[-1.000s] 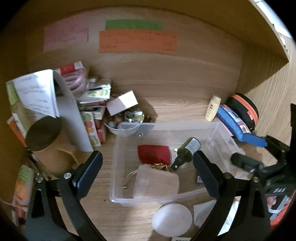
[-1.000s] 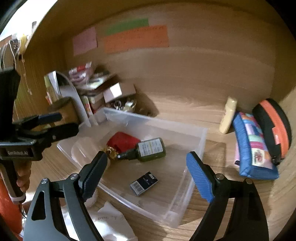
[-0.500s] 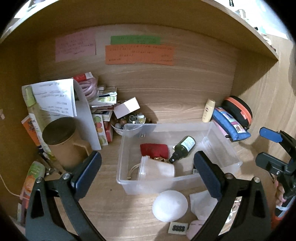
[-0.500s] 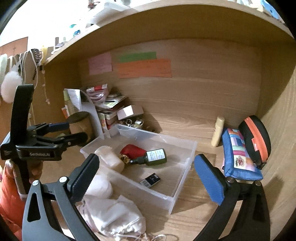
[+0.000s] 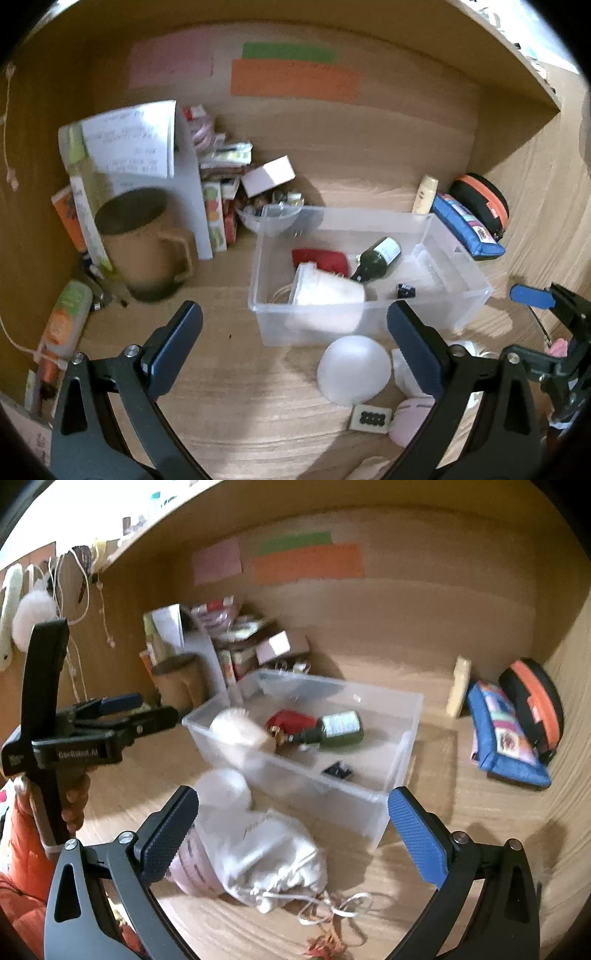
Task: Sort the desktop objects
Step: 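Grasp the white cloth bag with the right tool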
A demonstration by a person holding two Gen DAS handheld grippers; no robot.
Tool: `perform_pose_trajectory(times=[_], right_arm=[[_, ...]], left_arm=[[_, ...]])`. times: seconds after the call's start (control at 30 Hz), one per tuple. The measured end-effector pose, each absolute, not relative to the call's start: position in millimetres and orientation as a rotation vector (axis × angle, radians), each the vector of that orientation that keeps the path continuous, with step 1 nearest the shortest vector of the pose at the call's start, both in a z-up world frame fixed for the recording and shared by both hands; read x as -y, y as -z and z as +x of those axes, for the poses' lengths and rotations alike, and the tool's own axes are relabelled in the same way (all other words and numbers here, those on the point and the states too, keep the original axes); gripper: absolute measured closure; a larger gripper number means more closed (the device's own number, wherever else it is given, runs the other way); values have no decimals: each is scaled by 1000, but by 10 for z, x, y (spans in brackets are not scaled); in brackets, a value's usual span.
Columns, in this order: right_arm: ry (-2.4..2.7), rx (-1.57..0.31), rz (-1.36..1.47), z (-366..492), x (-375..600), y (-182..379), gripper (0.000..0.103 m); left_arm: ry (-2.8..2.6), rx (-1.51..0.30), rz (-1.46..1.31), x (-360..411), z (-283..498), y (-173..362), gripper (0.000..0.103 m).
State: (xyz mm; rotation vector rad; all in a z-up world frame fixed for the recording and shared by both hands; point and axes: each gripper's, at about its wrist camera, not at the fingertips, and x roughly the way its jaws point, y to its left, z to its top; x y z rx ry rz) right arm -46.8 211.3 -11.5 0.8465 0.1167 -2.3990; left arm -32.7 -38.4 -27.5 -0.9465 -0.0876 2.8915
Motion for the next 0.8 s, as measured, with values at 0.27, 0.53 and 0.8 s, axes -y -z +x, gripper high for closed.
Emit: perform_pose_trajectory(times=[0.27, 0.53, 0.8], right_arm=[[2303, -57, 962, -536, -2001, 399, 1], [2241, -16, 1064, -713, -1937, 632, 9], [2212, -104, 1046, -707, -1829, 736, 28]], left_arm=[[-2867, 175, -1056, 526, -319, 546, 2], [-2857, 236, -1104, 659, -298, 676, 2], [-2830, 266, -1155, 689, -336, 782, 2]])
